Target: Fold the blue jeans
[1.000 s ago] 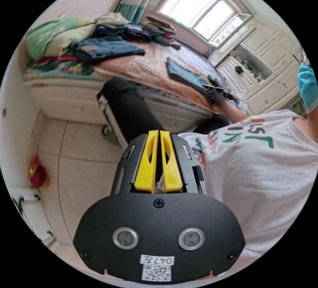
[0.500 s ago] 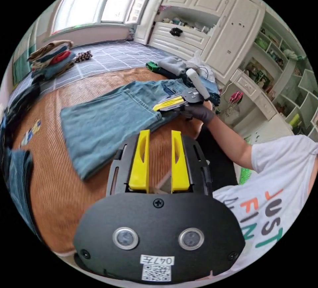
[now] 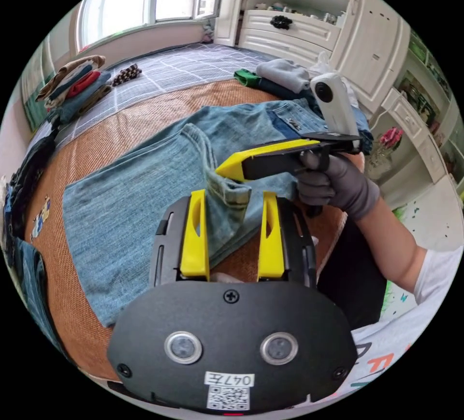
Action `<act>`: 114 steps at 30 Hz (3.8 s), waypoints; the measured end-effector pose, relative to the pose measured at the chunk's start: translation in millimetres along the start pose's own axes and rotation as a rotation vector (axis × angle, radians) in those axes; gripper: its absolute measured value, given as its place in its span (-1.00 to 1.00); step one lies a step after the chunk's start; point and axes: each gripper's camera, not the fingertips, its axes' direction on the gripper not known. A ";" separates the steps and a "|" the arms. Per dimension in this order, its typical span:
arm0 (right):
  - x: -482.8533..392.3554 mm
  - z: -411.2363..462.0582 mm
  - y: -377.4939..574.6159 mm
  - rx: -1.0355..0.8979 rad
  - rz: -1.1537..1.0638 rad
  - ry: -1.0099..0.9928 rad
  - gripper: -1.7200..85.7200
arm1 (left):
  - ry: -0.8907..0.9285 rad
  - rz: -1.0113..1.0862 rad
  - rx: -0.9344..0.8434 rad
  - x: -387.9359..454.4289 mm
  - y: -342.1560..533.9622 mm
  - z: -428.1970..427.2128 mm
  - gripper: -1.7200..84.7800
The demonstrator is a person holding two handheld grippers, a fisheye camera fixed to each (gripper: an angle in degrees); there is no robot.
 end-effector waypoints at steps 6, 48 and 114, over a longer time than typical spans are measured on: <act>-16.7 -5.3 30.5 0.026 -0.075 0.115 -0.97 | 0.115 -0.104 0.096 -43.6 39.1 -16.0 -0.85; 1.2 87.3 176.4 0.137 0.146 0.108 -0.96 | -0.086 -0.982 0.467 -386.3 682.2 -227.5 -0.82; -140.4 -249.1 426.5 0.488 0.418 0.789 -0.97 | 0.292 -0.907 0.901 -279.4 711.4 -217.8 -0.98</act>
